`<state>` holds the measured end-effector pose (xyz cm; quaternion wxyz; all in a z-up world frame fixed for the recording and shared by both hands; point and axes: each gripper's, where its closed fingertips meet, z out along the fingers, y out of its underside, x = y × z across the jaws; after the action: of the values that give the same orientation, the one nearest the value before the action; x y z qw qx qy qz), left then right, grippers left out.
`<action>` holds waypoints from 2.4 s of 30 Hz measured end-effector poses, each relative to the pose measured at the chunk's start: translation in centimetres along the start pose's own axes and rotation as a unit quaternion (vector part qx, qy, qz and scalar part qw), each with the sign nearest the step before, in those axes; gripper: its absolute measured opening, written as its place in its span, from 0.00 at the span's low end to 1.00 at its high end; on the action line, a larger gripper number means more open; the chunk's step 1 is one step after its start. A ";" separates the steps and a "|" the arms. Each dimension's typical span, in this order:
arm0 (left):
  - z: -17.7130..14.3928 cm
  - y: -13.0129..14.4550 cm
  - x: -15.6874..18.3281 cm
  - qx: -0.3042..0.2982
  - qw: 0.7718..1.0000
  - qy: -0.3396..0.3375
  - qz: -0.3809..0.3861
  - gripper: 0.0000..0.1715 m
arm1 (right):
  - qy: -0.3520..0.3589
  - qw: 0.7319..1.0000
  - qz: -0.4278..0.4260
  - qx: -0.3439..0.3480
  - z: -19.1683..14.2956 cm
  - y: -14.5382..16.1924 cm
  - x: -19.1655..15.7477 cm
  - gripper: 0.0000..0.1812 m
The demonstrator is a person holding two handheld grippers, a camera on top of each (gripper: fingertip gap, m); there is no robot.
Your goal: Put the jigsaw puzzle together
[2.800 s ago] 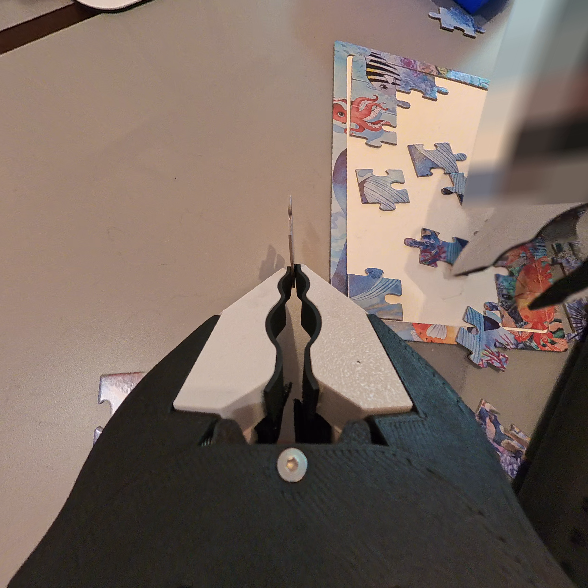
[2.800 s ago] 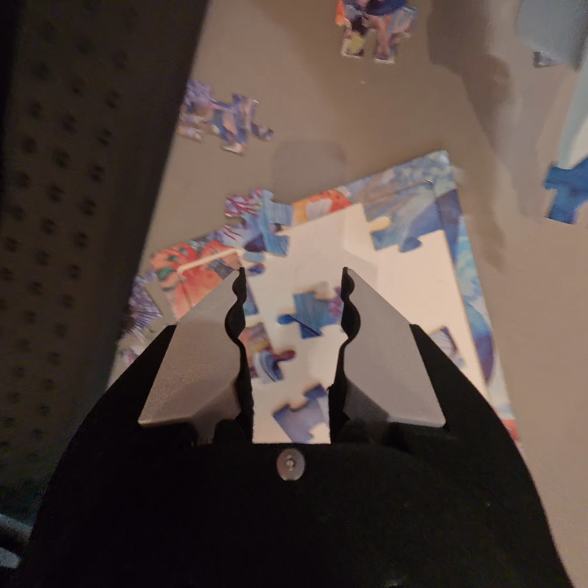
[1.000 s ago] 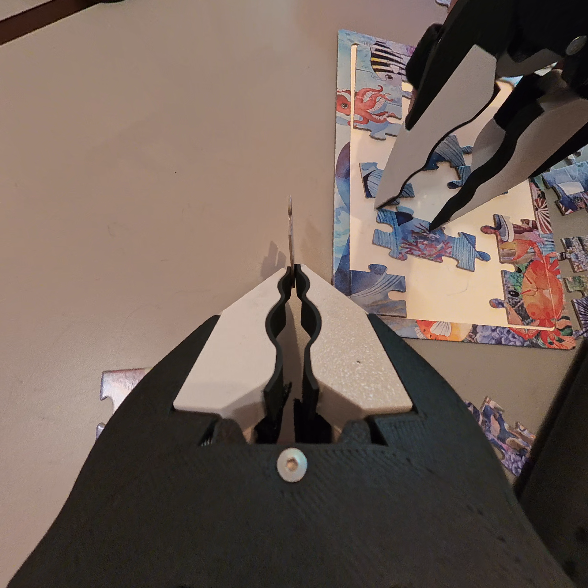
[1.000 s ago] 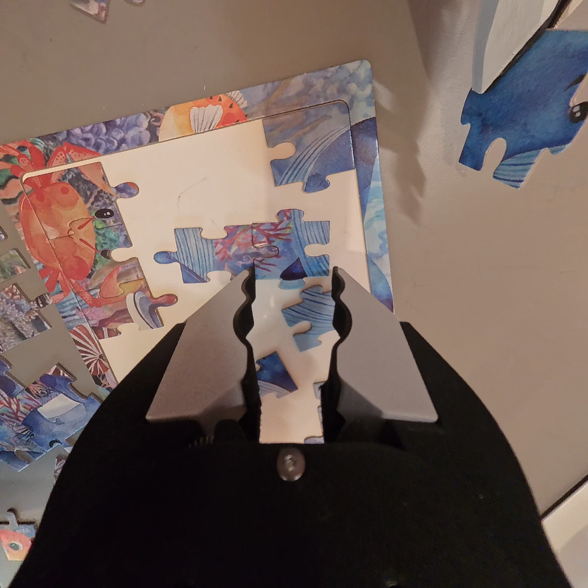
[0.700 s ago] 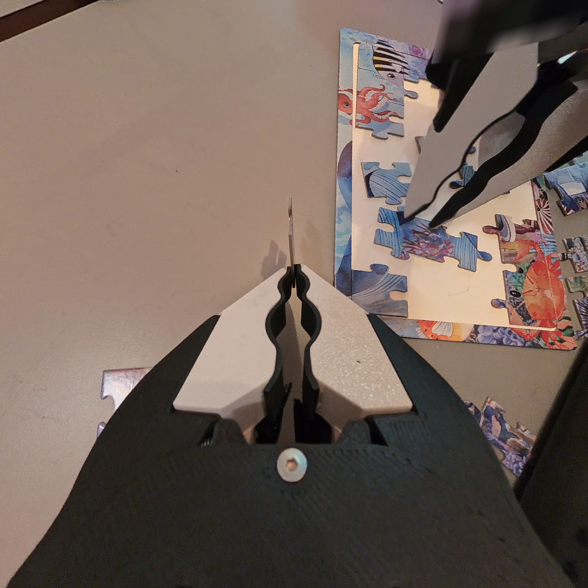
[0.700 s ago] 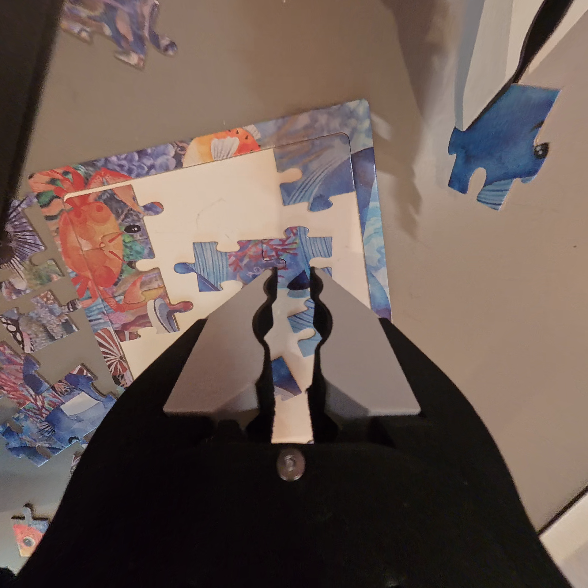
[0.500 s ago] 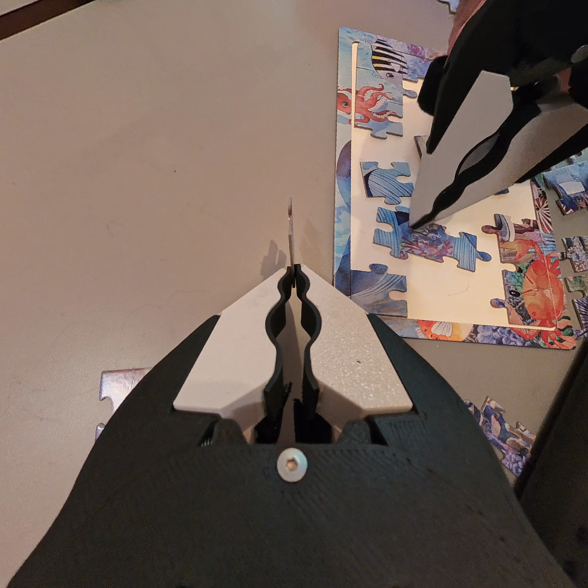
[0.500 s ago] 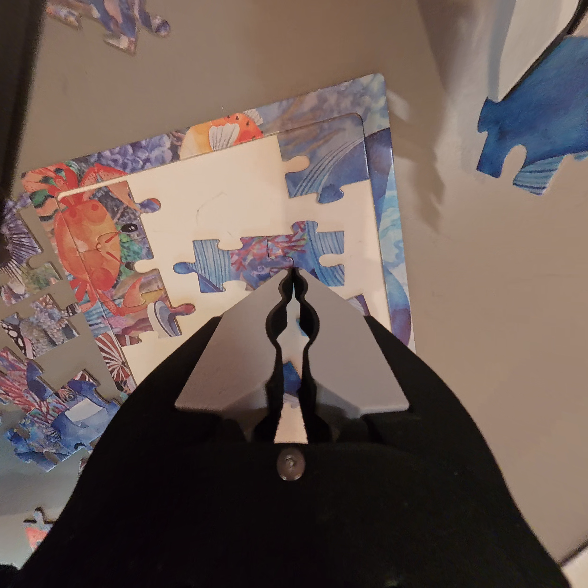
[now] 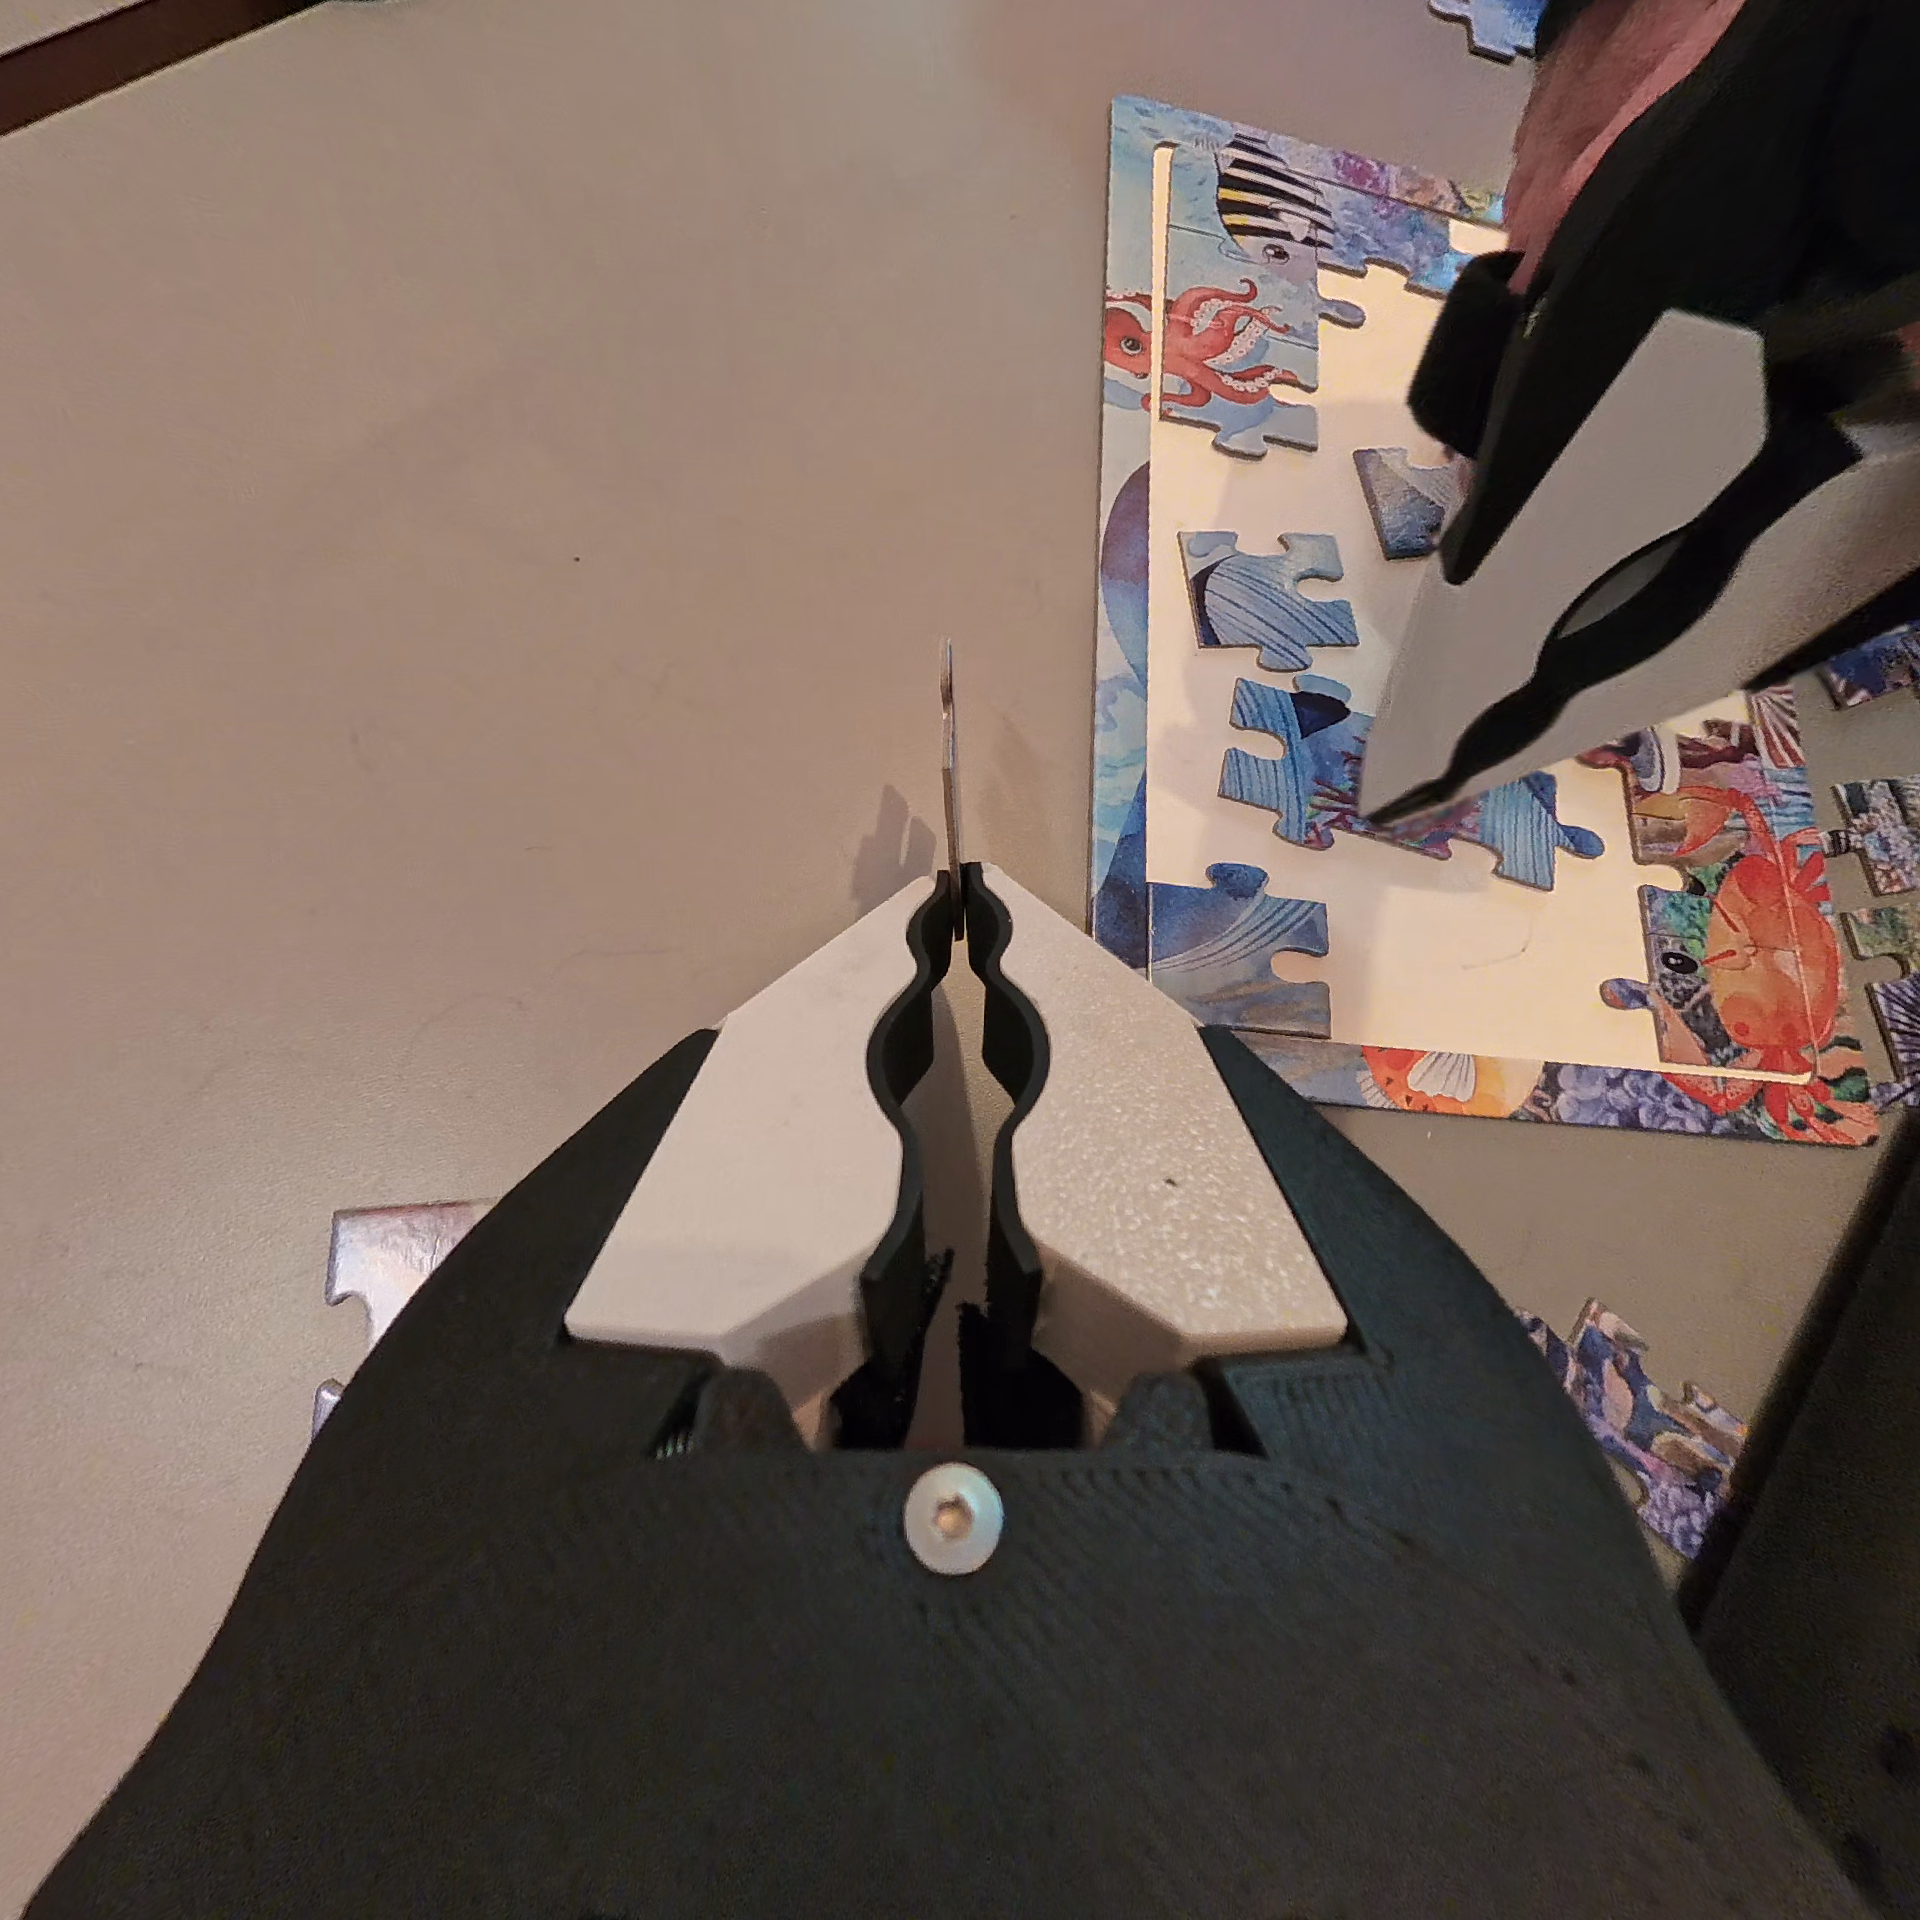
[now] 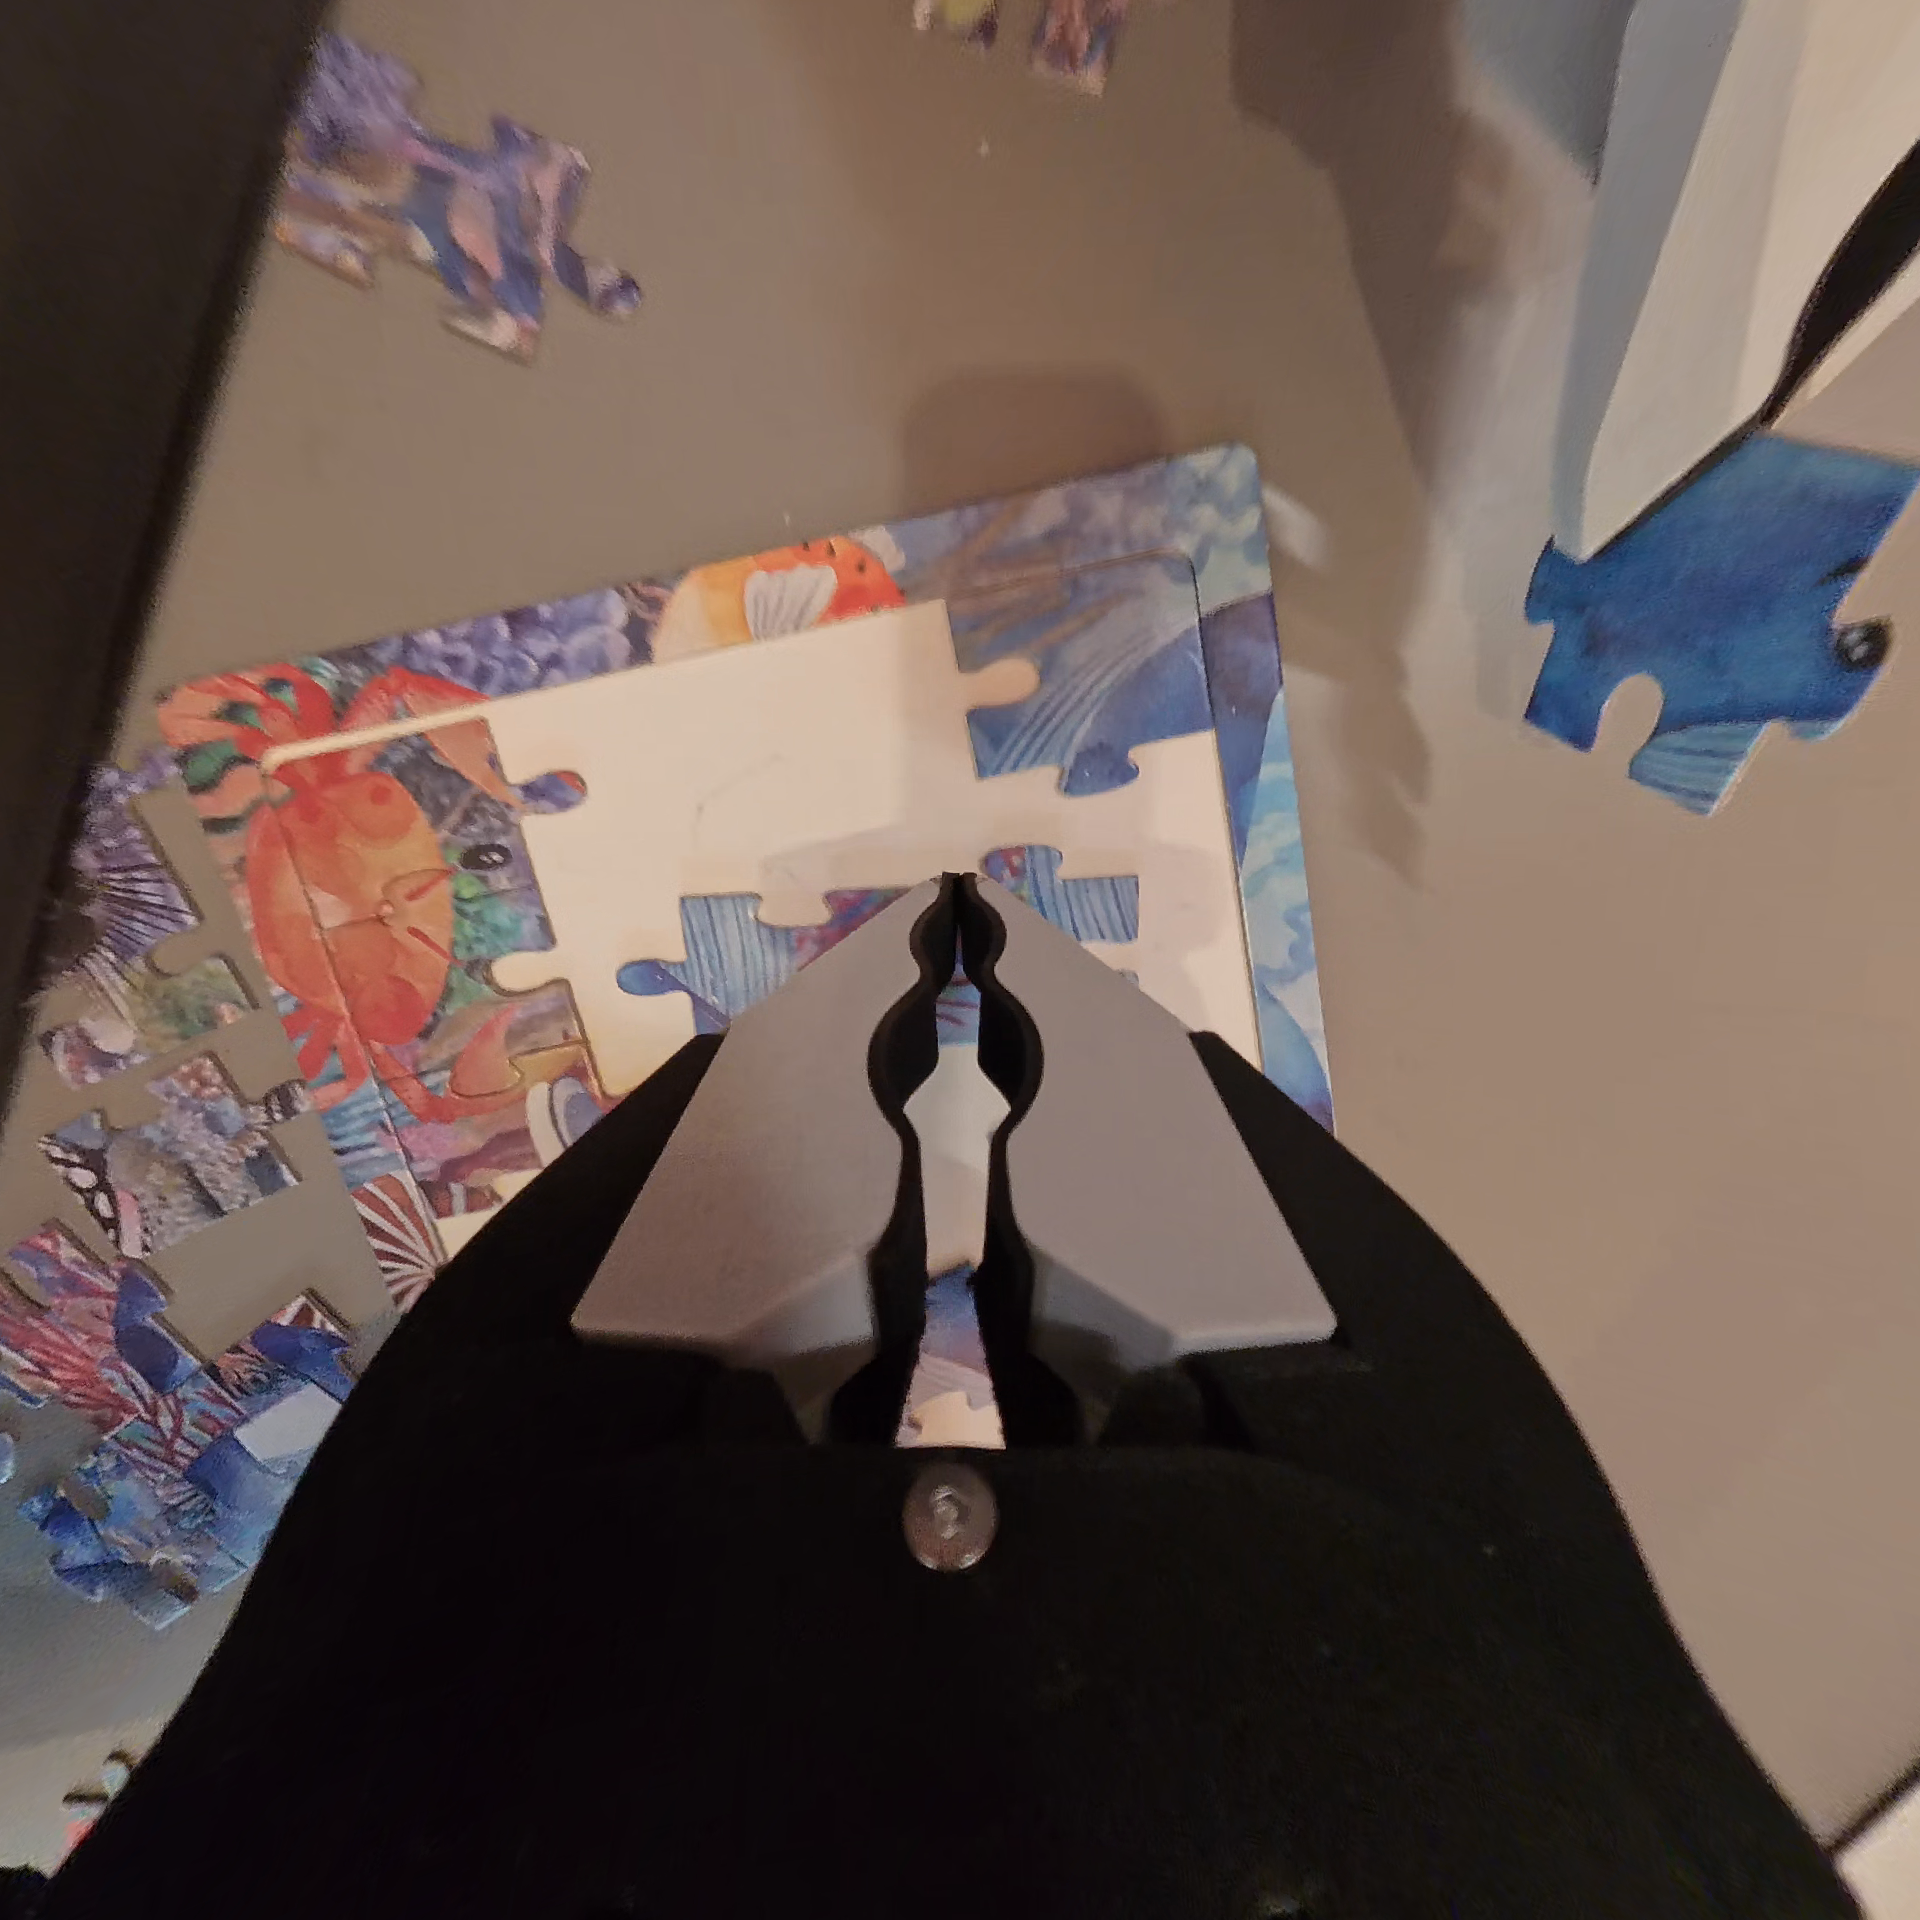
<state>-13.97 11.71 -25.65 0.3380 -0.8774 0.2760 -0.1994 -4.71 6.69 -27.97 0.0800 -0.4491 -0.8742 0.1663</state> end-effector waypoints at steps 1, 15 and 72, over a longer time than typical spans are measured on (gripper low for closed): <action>0.0 0.0 0.0 0.000 1.000 0.000 0.000 0.00 | 0.002 1.000 0.004 -0.016 0.3 0.7 0.2 0.00; 0.0 -0.1 0.1 0.001 1.000 0.001 0.000 0.00 | 0.015 0.999 0.041 -0.005 -0.8 1.6 -0.2 0.00; 0.2 -0.2 1.1 0.008 1.000 0.025 0.006 0.00 | 0.115 0.978 0.172 0.013 -3.1 3.2 1.6 0.22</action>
<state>-12.96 11.28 -25.44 0.3392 -0.8677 0.2878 -0.2217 -2.31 10.42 -26.26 0.1555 -0.6081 -0.7665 0.1361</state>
